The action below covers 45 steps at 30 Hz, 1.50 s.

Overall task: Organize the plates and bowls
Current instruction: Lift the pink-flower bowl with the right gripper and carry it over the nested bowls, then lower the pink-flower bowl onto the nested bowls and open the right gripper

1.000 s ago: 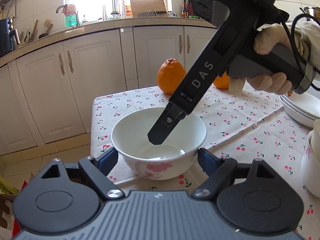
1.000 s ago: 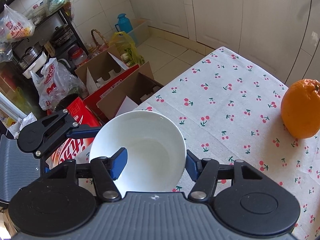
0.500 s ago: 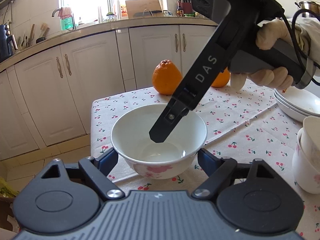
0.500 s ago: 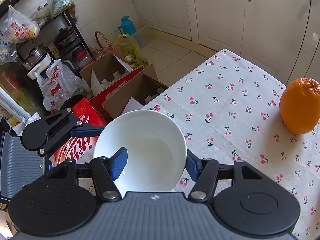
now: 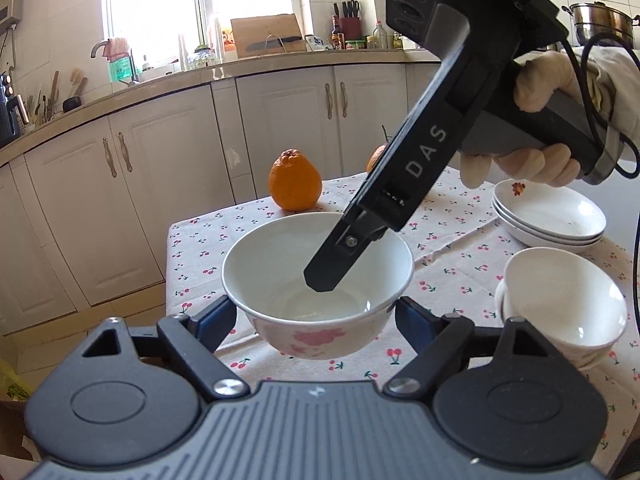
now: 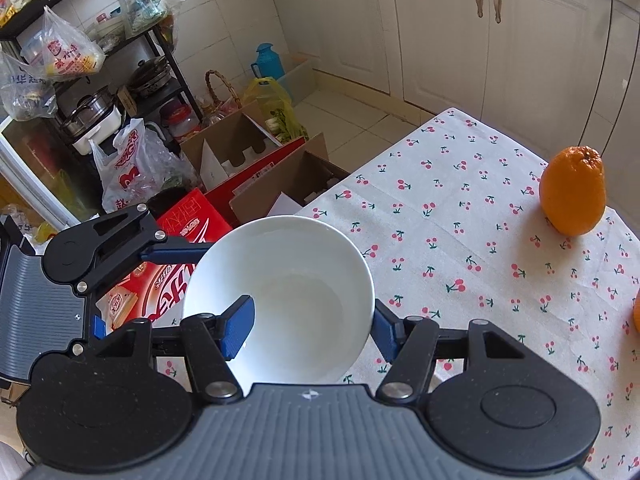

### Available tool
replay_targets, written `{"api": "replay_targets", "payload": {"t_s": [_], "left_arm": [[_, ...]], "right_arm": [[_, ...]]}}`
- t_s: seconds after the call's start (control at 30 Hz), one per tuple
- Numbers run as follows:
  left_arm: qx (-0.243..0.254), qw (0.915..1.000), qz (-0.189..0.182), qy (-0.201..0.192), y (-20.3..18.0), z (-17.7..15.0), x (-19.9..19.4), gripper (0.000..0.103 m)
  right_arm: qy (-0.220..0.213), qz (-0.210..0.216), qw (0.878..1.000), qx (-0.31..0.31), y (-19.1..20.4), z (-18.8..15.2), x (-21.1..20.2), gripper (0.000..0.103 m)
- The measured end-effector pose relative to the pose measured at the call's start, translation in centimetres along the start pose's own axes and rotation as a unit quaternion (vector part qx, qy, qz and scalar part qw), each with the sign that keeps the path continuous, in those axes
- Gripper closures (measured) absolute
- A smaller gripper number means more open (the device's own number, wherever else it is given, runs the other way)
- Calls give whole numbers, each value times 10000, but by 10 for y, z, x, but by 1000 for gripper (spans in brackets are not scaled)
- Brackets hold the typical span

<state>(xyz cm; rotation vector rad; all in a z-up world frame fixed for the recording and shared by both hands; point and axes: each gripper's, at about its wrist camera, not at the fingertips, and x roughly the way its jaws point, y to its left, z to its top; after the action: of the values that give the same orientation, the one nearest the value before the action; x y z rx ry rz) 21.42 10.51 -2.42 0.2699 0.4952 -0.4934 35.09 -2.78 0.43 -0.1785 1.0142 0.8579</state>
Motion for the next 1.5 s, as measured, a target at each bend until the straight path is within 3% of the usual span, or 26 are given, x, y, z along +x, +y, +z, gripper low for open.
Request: {"api": "replay_targets", "payload": {"t_s": [0.67,1.07,1.5], "left_arm": [[351,9988,-297,-179,-74,12,-53,17],[467,9962,-692,-236,-112,19,-45,17],[393,9948,-941,55,-131,12,-29,17]], "right_arm": [[-269,-120,9996,8,32,-80,-81,35],[-407,-384,9981,261,19,-124,-118,35],[-278,-402,9977,477,4,-149,-115,34]]}}
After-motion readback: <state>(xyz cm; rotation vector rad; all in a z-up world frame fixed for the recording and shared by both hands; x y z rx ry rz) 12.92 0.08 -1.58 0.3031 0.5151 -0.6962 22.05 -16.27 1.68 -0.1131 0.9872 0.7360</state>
